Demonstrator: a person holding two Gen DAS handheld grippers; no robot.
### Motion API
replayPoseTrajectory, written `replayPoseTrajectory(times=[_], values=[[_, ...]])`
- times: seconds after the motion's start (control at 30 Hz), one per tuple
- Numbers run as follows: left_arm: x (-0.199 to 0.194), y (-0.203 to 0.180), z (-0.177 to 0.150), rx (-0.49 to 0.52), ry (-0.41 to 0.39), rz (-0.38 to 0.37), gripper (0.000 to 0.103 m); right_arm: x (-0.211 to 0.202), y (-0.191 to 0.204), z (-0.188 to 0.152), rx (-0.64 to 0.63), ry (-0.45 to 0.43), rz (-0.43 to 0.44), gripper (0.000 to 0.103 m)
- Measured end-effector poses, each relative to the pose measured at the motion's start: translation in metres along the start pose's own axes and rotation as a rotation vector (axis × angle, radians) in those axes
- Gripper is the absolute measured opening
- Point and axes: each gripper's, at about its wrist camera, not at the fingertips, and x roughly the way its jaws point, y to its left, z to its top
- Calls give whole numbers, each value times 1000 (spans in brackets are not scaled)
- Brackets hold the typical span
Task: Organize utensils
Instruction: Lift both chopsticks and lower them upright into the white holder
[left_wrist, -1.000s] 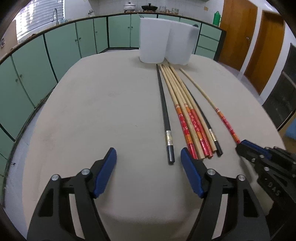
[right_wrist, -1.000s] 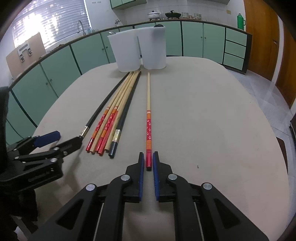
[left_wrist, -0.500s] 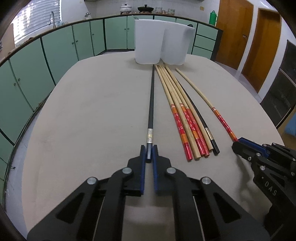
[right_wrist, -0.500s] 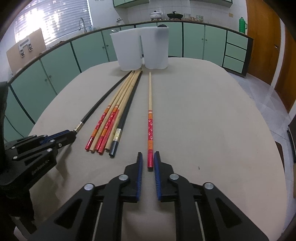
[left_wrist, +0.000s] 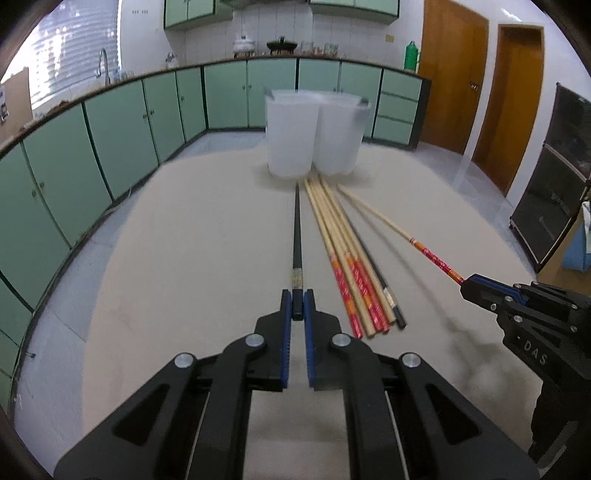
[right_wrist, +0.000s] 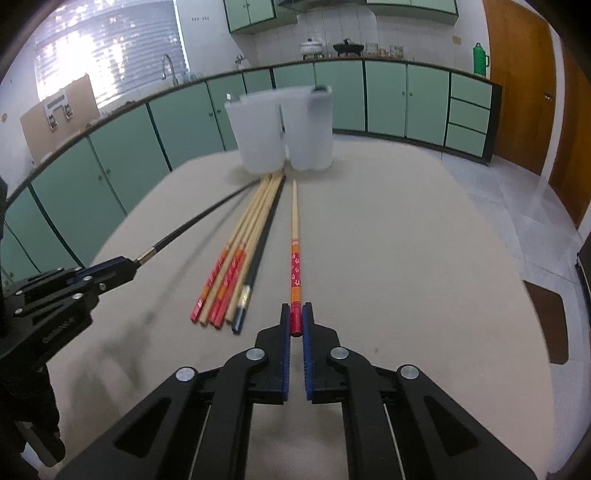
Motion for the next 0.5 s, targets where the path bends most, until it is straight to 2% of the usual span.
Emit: replayPoseTrajectory(times=[0.5], values=[[-63, 5, 69, 3, -223, -28, 6, -65, -3, 75, -21, -162, 57, 6]])
